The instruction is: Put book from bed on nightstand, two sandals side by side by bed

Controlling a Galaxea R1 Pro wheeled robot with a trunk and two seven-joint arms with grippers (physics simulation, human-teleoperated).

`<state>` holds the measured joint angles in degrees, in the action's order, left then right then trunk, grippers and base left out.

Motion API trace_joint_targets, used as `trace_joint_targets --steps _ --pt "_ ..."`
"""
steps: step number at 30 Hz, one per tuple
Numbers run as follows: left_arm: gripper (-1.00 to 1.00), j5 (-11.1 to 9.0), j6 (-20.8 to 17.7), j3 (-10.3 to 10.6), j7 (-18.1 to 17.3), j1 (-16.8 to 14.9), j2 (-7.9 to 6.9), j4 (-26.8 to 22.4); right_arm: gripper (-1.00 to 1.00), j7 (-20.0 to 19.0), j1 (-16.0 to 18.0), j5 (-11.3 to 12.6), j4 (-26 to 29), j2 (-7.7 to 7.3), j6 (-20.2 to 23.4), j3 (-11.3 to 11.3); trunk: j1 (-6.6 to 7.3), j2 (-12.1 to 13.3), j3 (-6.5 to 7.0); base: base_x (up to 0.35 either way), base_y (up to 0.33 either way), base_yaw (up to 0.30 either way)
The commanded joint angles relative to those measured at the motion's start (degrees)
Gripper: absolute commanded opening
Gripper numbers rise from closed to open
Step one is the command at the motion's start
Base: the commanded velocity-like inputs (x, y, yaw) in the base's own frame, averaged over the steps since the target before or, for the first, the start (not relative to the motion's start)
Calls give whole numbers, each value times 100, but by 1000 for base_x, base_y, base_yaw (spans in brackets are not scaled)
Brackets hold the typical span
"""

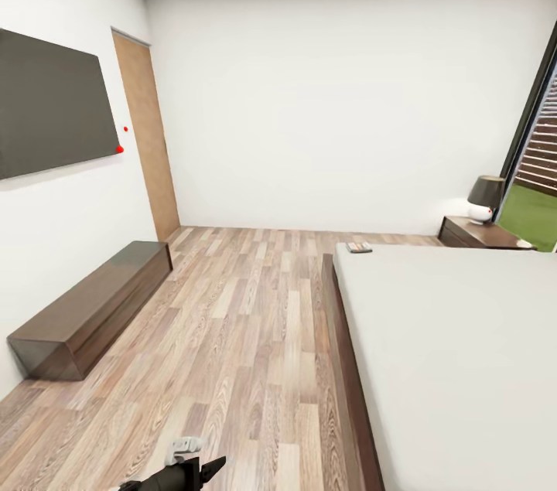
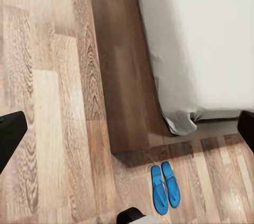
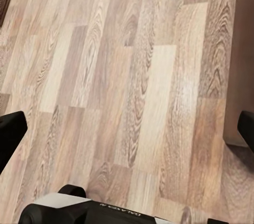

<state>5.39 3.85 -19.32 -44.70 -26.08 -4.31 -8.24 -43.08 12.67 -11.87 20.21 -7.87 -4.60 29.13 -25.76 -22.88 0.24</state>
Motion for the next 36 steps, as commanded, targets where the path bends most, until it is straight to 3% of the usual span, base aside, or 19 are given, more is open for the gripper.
trace_joint_targets --steps 1,21,24,30,33,36 --pt "100 58 41 -37 -11 -3 0 7 100 -25 3 -61 -4 2 -41 43 -2 -4 3 0 0 130" --pt "100 68 51 -31 59 -3 0 0 100 -7 6 -81 6 3 -140 35 -2 -4 85 0 0 114" --pt "100 87 57 -18 225 -3 5 -14 100 11 6 -85 -12 4 -338 25 -2 -4 86 0 0 43" --pt "100 380 58 302 1332 -3 9 -2 100 420 5 -89 -42 12 -544 13 -2 -4 87 0 0 10" --pt "100 504 64 394 1519 -3 6 100 100 603 4 -93 -51 17 -559 8 -2 -4 87 0 0 2" --pt "100 849 351 455 1637 -3 -18 529 100 789 2 -93 -62 42 -567 5 -2 -4 87 0 0 0"
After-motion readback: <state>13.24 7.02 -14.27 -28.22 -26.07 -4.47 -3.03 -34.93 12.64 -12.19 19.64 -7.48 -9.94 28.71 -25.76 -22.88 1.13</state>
